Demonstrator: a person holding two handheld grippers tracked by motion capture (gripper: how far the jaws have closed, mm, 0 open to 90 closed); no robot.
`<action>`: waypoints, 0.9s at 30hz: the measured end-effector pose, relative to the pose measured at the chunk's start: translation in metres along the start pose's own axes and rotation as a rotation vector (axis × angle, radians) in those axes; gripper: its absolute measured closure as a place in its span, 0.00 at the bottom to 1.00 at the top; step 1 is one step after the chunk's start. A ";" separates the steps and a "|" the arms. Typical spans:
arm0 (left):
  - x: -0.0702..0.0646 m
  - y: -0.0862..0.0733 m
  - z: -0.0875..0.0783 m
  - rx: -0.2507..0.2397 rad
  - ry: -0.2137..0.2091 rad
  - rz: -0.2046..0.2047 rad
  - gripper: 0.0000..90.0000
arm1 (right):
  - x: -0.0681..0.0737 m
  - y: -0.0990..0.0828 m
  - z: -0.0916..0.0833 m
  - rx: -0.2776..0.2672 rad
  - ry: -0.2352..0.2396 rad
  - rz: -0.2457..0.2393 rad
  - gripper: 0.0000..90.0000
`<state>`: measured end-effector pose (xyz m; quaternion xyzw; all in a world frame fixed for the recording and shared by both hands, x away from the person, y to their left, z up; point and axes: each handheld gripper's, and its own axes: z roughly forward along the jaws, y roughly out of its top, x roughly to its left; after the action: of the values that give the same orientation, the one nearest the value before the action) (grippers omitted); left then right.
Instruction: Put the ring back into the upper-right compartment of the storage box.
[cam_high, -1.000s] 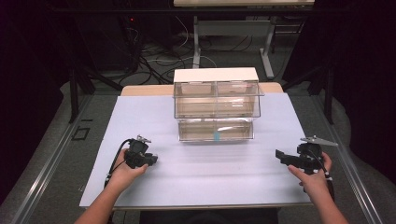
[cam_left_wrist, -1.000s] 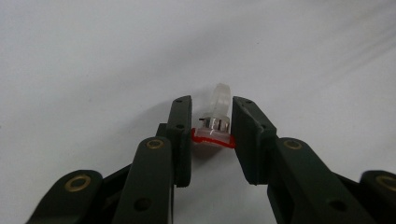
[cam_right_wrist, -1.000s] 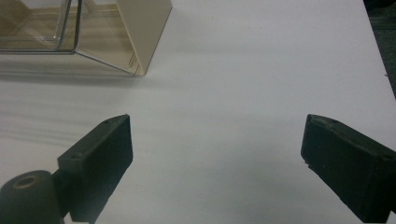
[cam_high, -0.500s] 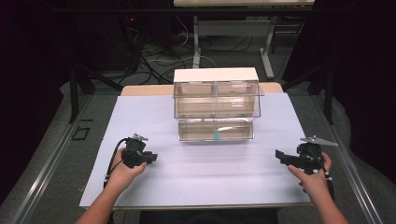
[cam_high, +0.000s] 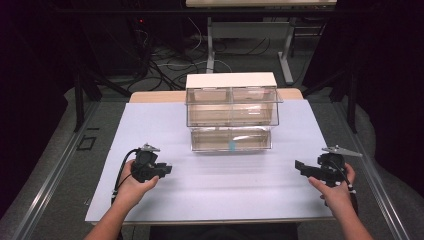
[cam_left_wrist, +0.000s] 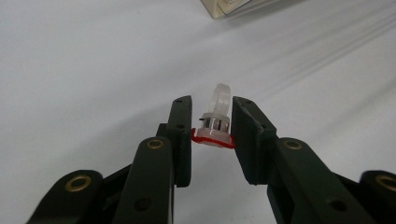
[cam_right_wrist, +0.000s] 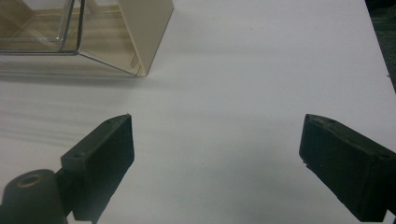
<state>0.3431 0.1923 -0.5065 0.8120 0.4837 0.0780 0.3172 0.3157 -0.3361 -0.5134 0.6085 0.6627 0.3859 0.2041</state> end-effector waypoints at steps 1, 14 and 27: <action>-0.001 0.000 -0.001 -0.002 0.000 -0.001 0.77 | 0.000 0.000 0.000 0.000 0.001 -0.001 0.11; -0.011 0.003 -0.011 -0.013 -0.051 -0.003 0.78 | 0.000 0.000 0.000 -0.006 -0.001 -0.015 0.11; -0.025 0.009 -0.015 -0.009 -0.085 0.006 0.78 | 0.000 0.000 0.001 -0.003 0.003 -0.014 0.11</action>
<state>0.3297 0.1753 -0.4848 0.8147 0.4670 0.0463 0.3408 0.3163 -0.3357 -0.5143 0.6029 0.6667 0.3864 0.2066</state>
